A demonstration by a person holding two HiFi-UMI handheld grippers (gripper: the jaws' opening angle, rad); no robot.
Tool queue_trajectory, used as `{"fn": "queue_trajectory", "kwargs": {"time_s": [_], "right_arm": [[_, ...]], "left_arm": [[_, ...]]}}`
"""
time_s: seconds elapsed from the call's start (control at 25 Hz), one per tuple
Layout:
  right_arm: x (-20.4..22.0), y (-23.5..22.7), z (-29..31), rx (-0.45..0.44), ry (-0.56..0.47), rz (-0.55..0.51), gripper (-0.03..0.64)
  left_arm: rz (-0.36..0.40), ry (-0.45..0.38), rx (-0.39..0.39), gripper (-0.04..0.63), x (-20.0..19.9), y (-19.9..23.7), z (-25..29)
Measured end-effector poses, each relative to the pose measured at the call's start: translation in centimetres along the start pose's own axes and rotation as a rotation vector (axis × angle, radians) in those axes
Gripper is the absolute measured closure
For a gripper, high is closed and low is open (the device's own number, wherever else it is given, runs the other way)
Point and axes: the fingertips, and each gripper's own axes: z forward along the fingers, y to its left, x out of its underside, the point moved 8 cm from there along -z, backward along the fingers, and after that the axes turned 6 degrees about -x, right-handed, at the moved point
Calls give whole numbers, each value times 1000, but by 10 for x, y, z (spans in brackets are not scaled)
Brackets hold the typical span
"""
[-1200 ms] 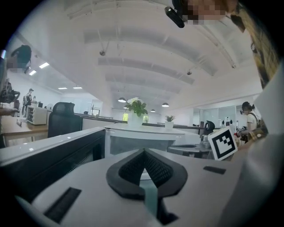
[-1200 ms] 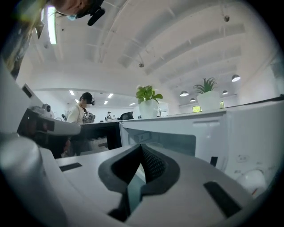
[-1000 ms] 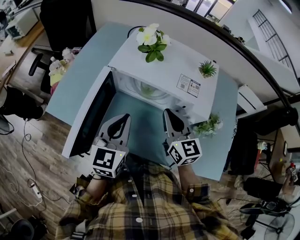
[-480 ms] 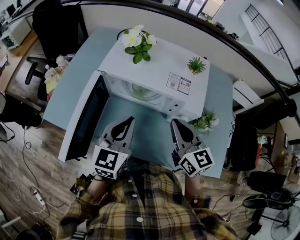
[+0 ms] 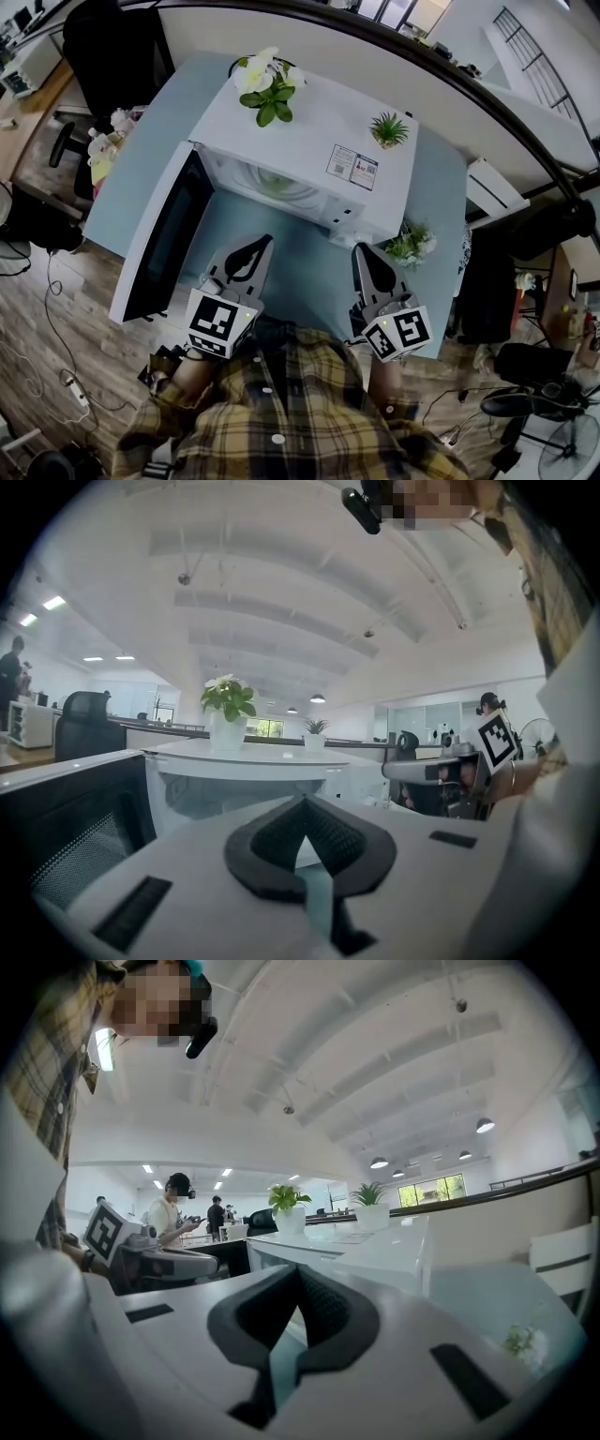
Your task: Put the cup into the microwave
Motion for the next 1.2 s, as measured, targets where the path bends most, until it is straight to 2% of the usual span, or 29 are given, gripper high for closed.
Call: {"fn": "queue_trajectory", "kwargs": {"time_s": [0.68,1.2], "right_arm": [[7,-7,7,-52,1,-13,614],[8,-3,11,-82,-3,-19,614]], "left_arm": [[2,23,-85,603,6,-3,-5],[1,15,-116,603,8,-5,-16]]}}
